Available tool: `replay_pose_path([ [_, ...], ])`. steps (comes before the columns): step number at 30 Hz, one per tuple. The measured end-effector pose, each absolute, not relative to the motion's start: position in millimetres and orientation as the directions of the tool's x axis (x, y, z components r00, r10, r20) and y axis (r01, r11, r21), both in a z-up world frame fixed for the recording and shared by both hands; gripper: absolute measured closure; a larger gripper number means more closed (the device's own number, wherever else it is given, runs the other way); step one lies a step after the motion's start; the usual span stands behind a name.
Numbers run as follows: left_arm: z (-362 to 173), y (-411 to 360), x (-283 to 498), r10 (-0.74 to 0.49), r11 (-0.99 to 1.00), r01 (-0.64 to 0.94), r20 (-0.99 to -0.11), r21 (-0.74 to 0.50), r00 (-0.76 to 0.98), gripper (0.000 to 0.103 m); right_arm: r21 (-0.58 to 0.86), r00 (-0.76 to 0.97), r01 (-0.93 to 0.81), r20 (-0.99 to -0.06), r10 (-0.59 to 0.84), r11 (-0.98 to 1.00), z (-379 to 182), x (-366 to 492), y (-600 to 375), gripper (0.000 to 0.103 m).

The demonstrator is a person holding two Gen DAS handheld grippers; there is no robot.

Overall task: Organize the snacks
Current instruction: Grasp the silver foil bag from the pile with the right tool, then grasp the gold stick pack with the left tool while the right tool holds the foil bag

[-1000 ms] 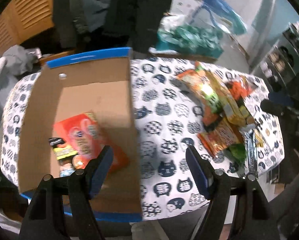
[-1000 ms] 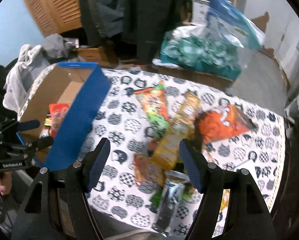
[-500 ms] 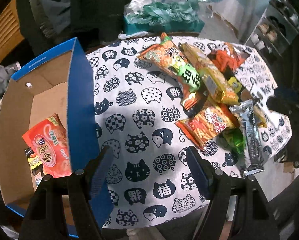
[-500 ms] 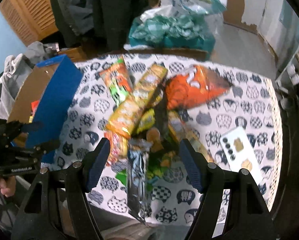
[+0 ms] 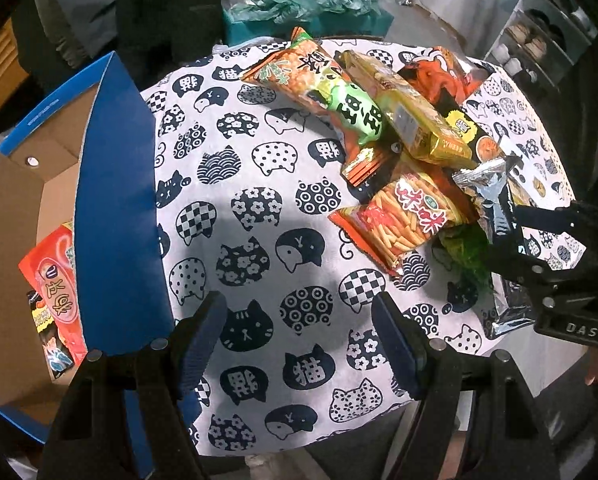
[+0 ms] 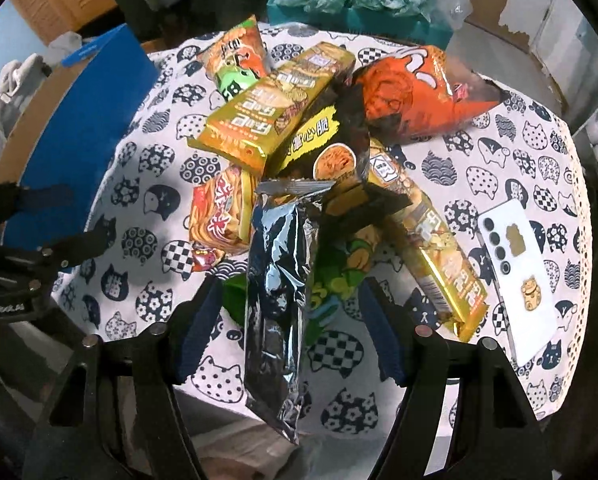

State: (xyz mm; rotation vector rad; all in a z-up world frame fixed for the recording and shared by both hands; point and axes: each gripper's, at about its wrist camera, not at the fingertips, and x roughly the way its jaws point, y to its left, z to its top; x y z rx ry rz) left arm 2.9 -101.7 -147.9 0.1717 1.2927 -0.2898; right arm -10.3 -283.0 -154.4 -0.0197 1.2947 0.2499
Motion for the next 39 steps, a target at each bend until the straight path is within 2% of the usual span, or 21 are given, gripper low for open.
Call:
replay_pose_path([
  [1, -148.6, -101.6, 3.0, -0.118, 0.951, 0.307, -0.963, -0.039, 0.243, 0.027, 0.126, 0.246, -0.195, -0.954, 0.173, 0.973, -156.7, -9.8, -282.4, 0.042],
  [3, -150.8, -102.3, 3.2, -0.114, 0.951, 0.308, -0.964, -0.036, 0.239, 0.027, 0.123, 0.24, -0.191, -0.956, 0.168, 0.974, -160.9, -8.9, -281.1, 0.043],
  [5, -153.3, -102.9, 3.8, -0.112, 0.95, 0.31, -0.966, -0.035, 0.232, 0.027, 0.111, 0.246, -0.199, -0.956, 0.16, 0.974, -161.0, -10.0, -279.9, 0.05],
  [8, -154.7, -103.5, 4.6, -0.118, 0.95, 0.31, -0.968, -0.045, 0.223, 0.027, 0.119, 0.252, -0.193, -0.953, 0.166, 0.974, -158.3, -10.5, -283.1, 0.075],
  [19, -143.2, -110.9, 13.5, -0.159, 0.953, 0.292, -0.958, -0.085, 0.24, 0.027, 0.209, 0.298, -0.156, -0.922, 0.248, 0.965, -131.8, -11.2, -308.8, 0.075],
  [27, -121.6, -119.9, 41.3, -0.181, 0.959, 0.261, -0.945, -0.108, 0.273, 0.027, 0.206, 0.376, -0.128, -0.895, 0.24, 0.97, -102.8, 4.9, -331.7, 0.075],
  [29, -118.4, -123.5, 49.4, -0.183, 0.961, 0.253, -0.944, -0.112, 0.275, 0.024, 0.207, 0.386, -0.121, -0.891, 0.238, 0.971, -98.6, 12.3, -336.9, 0.075],
  [39, -119.1, -158.0, 96.5, -0.174, 0.964, 0.241, -0.95, -0.111, 0.259, 0.022, 0.226, 0.408, -0.077, -0.881, 0.238, 0.971, -98.5, 54.7, -359.1, 0.075],
])
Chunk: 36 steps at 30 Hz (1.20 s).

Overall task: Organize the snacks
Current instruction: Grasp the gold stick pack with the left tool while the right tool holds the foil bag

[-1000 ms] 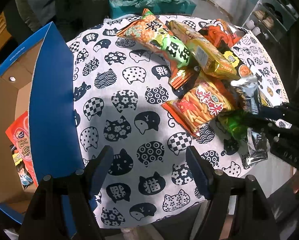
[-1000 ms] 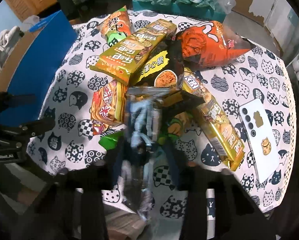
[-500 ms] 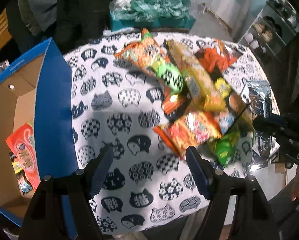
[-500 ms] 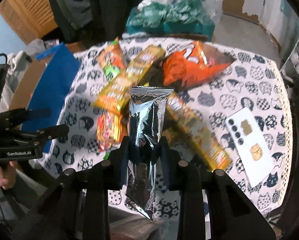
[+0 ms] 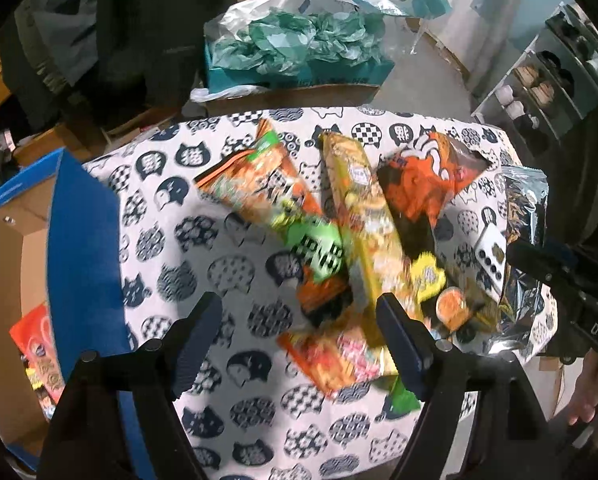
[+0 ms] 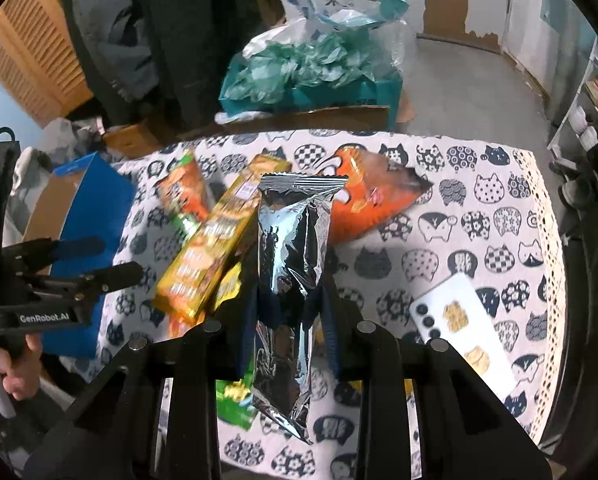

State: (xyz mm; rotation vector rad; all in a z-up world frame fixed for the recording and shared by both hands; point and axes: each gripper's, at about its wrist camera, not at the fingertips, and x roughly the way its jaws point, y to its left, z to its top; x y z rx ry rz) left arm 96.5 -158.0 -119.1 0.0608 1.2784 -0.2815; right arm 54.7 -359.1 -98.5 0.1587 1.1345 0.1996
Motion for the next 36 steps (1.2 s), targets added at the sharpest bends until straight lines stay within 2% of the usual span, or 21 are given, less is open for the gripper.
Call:
replay_pose_path([
  [16, -149.3, -216.3, 155.6, -0.187, 0.96, 0.247, -0.96, -0.134, 0.206, 0.021, 0.272, 0.367, 0.005, -0.896, 0.251, 0.962, -131.2, 93.9, -389.6, 0.075],
  [18, -150.8, -221.9, 158.6, -0.176, 0.96, 0.255, -0.959, -0.118, 0.22, 0.016, 0.277, 0.364, 0.008, -0.895, 0.255, 0.961, -133.8, 94.6, -391.2, 0.075],
  [23, -152.2, -231.7, 166.6, -0.167, 0.958, 0.268, -0.96, -0.105, 0.223, 0.016, 0.297, 0.36, 0.025, -0.893, 0.269, 0.954, -137.9, 94.9, -396.5, 0.075],
  [32, -143.7, -239.3, 167.2, -0.229, 0.951, 0.259, -0.945, -0.166, 0.235, 0.016, 0.323, 0.361, 0.023, -0.886, 0.293, 0.946, -139.1, 97.0, -395.1, 0.075],
  [36, -155.9, -248.1, 168.0, -0.195, 0.95, 0.282, -0.962, -0.136, 0.193, 0.016, 0.323, 0.361, 0.033, -0.886, 0.29, 0.946, -139.7, 96.7, -397.7, 0.075],
])
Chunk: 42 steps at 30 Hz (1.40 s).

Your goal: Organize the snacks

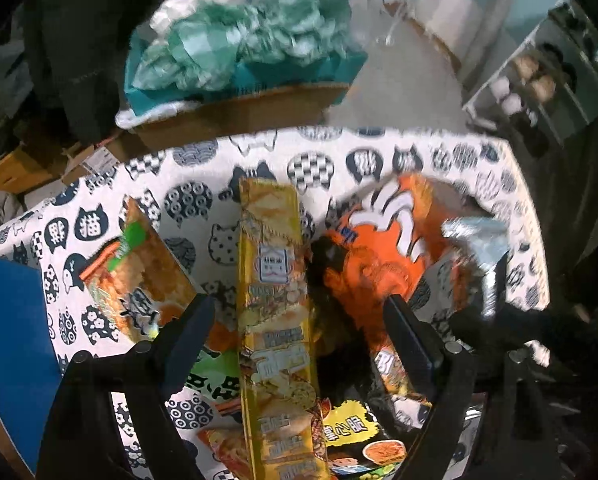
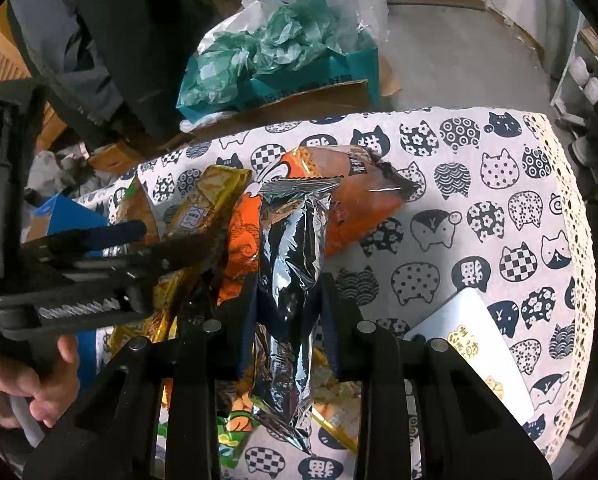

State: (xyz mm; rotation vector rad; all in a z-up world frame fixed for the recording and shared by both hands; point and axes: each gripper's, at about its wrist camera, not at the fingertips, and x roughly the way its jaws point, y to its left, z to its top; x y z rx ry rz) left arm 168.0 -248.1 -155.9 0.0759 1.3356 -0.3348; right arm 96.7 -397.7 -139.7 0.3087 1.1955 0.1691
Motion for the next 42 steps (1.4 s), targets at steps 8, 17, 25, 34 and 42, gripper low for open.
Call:
replay_pose_path([
  [8, -182.6, -245.1, 168.7, -0.192, 0.95, 0.275, -0.972, -0.15, 0.134, 0.037, 0.332, 0.355, 0.05, -0.887, 0.294, 0.942, -141.7, 92.8, -401.8, 0.075],
  [17, -181.1, -241.0, 164.6, -0.18, 0.947, 0.295, -0.97, -0.127, 0.161, 0.071, 0.329, 0.356, 0.046, -0.888, 0.292, 0.943, -140.2, 93.1, -398.1, 0.075],
  [25, -157.4, -231.7, 154.3, -0.193, 0.945, 0.305, -0.95, -0.114, 0.244, 0.072, 0.321, 0.371, 0.04, -0.884, 0.284, 0.946, -132.6, 91.9, -393.1, 0.075],
  [34, -113.4, -214.9, 132.8, -0.208, 0.944, 0.316, -0.914, -0.095, 0.347, 0.072, 0.302, 0.415, 0.023, -0.87, 0.266, 0.953, -106.5, 84.1, -385.3, 0.075],
  [42, -82.0, -188.9, 109.3, -0.187, 0.949, 0.312, -0.885, -0.05, 0.427, 0.072, 0.305, 0.444, -0.012, -0.851, 0.279, 0.952, -84.3, 76.1, -367.9, 0.075],
])
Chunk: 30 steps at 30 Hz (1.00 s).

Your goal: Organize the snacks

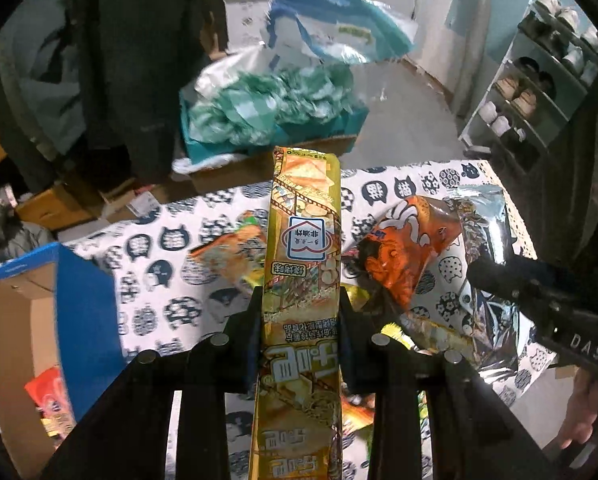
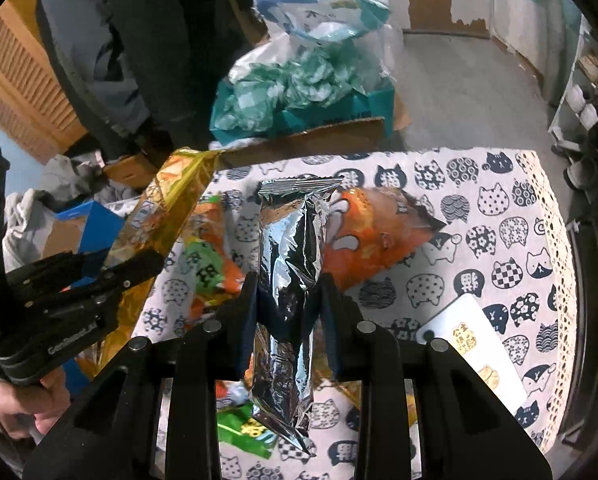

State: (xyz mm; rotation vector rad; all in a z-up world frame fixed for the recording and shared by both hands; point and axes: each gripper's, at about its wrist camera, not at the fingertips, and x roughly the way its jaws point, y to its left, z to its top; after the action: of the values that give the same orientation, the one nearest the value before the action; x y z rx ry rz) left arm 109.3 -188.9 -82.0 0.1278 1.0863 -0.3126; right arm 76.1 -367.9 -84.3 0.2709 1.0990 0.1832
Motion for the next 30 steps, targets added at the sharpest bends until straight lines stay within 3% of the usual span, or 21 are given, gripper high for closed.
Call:
replay_pose_path([
  [16, -36.4, -102.6, 66.9, -0.14, 0.968, 0.249, -0.835, -0.004, 0.532, 0.072, 0.3, 0.465, -0.135, -0.823, 0.328, 0.944, -47.0, 52.5, -311.1, 0.075],
  [30, -41.3, 9.9, 54.1, -0.032, 0.994, 0.106, -0.843, 0.029, 0.536, 0.071, 0.301, 0.449, -0.238, -0.809, 0.379, 0.923, -23.3, 52.9, -248.6, 0.075],
])
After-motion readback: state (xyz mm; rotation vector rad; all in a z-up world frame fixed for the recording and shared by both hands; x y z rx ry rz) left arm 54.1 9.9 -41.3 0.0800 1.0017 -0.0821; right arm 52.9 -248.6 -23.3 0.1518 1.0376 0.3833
